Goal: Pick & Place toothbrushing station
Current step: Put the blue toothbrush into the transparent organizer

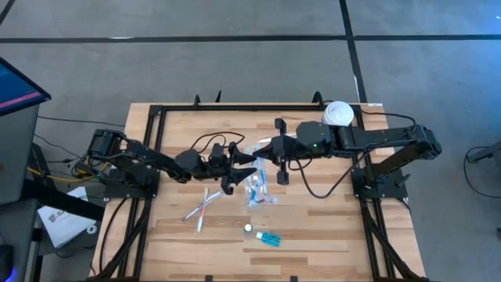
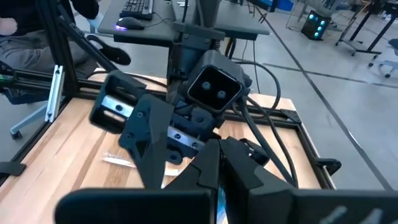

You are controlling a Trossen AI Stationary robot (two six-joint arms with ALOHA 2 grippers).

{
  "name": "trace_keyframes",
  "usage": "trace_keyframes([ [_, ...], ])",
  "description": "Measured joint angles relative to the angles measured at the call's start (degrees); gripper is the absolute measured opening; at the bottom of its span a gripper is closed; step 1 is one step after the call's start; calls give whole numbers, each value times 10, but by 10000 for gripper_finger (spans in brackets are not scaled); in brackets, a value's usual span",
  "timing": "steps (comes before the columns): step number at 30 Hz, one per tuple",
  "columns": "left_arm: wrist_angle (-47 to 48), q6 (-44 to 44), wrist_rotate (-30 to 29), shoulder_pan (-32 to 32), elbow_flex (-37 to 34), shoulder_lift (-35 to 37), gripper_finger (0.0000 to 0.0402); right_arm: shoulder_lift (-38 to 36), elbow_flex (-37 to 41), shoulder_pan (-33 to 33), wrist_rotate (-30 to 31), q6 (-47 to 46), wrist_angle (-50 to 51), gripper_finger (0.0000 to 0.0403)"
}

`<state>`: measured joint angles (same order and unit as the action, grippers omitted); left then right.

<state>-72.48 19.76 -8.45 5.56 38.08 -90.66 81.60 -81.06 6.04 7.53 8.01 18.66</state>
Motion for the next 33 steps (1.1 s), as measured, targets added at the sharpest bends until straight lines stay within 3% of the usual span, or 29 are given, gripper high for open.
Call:
trace_keyframes([
  [19,11,0,3,0,56,-50,202,0,0,4,0,1,10,0],
  [25,10,0,9,0,56,-50,139,0,0,4,0,0,13,0],
  [33,12,-20,6,0,56,-50,24,0,0,3,-2,-1,26,0],
])
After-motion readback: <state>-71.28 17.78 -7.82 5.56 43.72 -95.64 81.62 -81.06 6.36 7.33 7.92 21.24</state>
